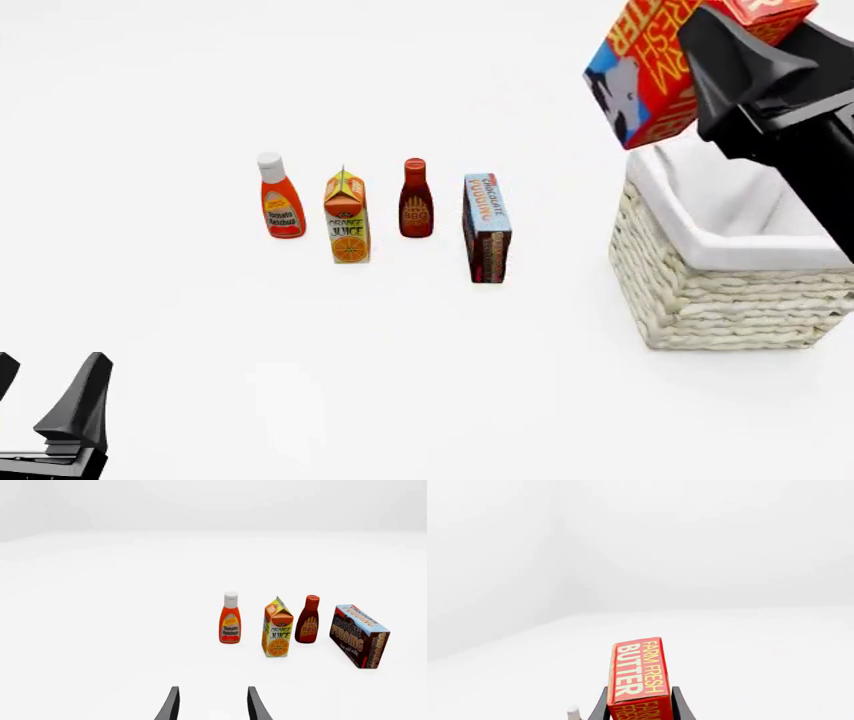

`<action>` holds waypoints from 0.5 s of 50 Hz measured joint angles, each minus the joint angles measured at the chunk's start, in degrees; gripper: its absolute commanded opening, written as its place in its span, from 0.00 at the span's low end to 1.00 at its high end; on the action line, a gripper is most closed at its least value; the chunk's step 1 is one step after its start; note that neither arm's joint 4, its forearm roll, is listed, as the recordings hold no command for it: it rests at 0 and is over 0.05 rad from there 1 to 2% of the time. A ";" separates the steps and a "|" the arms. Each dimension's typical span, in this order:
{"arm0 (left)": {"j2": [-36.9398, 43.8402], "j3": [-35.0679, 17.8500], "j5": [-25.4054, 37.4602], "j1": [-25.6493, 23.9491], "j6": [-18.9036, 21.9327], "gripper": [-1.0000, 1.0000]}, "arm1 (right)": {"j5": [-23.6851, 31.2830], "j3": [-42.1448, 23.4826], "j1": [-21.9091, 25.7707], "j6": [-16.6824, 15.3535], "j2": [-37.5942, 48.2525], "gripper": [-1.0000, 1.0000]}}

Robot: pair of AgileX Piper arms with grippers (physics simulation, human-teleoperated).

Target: Pick the butter and place it in the basket.

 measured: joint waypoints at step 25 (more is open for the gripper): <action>0.00 0.00 0.00 0.00 0.00 1.00 | -1.28 -0.72 -7.38 0.79 1.82 0.00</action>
